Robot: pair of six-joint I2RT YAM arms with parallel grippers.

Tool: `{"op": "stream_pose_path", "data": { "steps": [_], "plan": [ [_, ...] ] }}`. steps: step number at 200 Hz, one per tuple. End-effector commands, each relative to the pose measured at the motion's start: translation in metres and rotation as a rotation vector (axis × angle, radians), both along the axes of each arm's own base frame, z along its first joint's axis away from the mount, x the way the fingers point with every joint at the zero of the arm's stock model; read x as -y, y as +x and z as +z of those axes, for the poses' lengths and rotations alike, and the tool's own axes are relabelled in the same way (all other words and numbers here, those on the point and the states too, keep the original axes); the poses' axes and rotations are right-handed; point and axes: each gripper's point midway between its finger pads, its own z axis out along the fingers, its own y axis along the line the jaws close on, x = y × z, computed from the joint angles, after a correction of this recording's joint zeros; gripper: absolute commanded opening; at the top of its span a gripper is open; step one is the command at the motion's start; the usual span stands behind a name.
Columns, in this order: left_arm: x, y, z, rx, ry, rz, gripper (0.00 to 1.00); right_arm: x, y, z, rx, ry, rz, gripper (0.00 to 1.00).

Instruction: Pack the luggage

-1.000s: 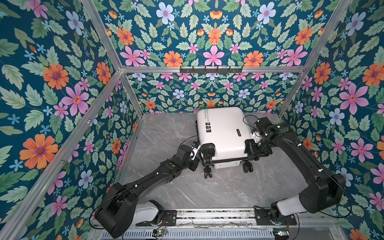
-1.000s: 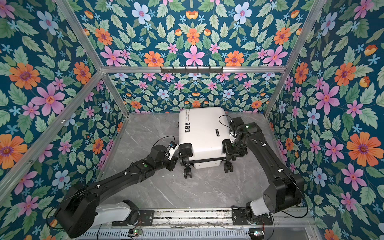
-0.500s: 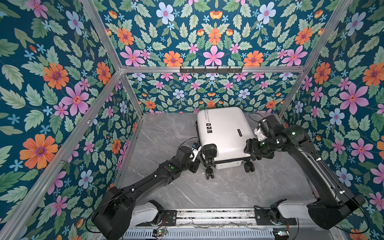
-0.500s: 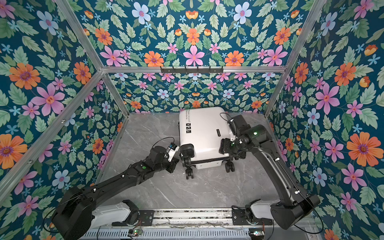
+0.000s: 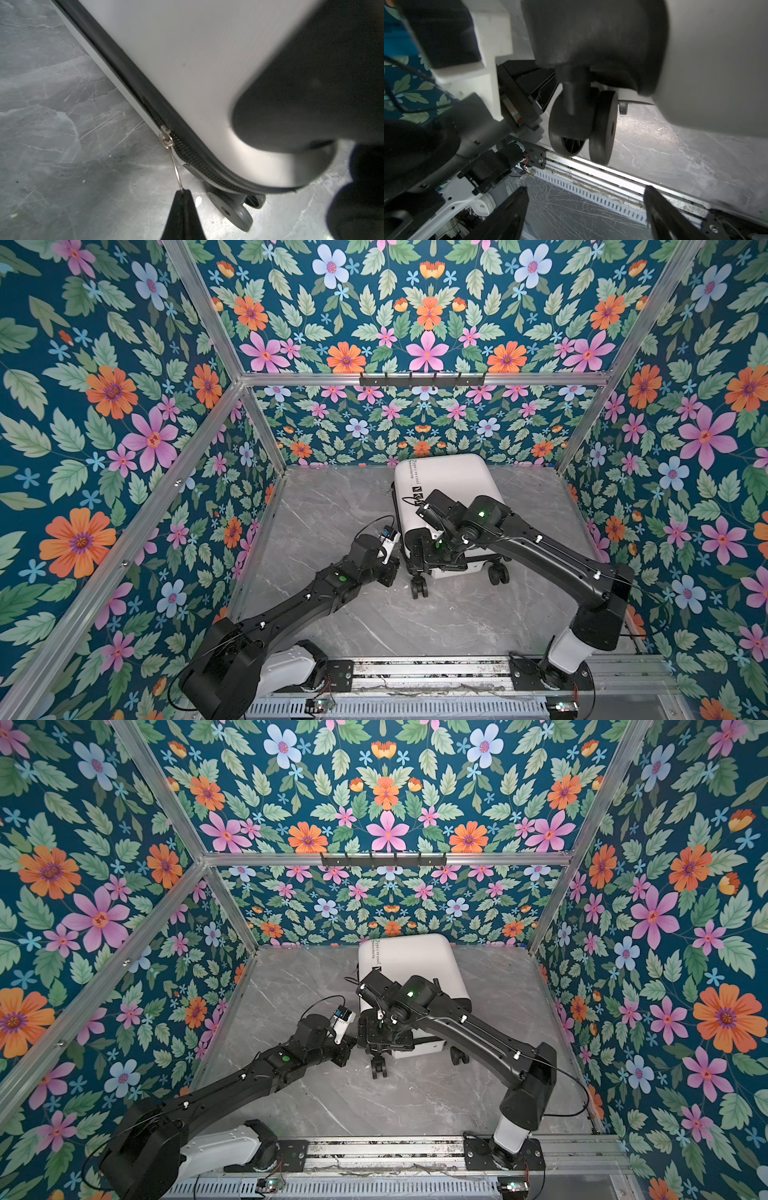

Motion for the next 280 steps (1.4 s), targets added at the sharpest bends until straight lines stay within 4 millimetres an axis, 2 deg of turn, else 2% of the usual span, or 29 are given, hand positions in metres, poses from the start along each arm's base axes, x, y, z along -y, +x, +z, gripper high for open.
{"op": "stream_pose_path", "data": {
  "steps": [1, 36, 67, 106, 124, 161, 200, 226, 233, 255, 280],
  "plan": [
    [0.006, 0.003, 0.009, 0.026, -0.039, -0.012, 0.00, -0.003, 0.008, -0.008, 0.012, -0.034, -0.010, 0.89],
    [0.008, 0.003, 0.009, 0.029, -0.045, -0.014, 0.00, -0.010, 0.016, -0.024, 0.011, -0.059, -0.015, 0.88],
    [0.007, 0.002, 0.010, 0.031, -0.057, -0.013, 0.00, -0.014, 0.023, -0.032, 0.016, -0.070, -0.039, 0.74],
    [0.006, 0.000, 0.013, 0.036, -0.066, -0.016, 0.00, -0.017, 0.032, -0.040, 0.032, -0.087, -0.057, 0.67],
    [0.007, 0.000, 0.014, 0.037, -0.069, -0.018, 0.00, -0.017, 0.036, -0.041, 0.039, -0.094, -0.069, 0.57],
    [0.009, 0.004, 0.015, 0.044, -0.067, -0.017, 0.00, -0.018, 0.040, -0.038, 0.046, -0.078, -0.088, 0.28],
    [0.006, 0.010, 0.015, 0.057, -0.054, 0.021, 0.00, -0.018, 0.038, -0.040, 0.036, -0.080, -0.089, 0.16],
    [0.001, 0.013, 0.008, 0.050, -0.033, 0.051, 0.28, -0.015, 0.038, -0.039, 0.040, -0.084, -0.094, 0.14],
    [-0.001, 0.014, 0.005, 0.047, -0.027, 0.061, 0.33, -0.016, 0.038, -0.039, 0.039, -0.086, -0.091, 0.14],
    [-0.003, 0.015, 0.000, 0.054, -0.028, 0.073, 0.41, -0.014, 0.037, -0.037, 0.040, -0.085, -0.091, 0.13],
    [-0.005, 0.016, -0.006, 0.059, -0.018, 0.083, 0.44, -0.009, 0.036, -0.033, 0.046, -0.093, -0.093, 0.10]
  ]
}}
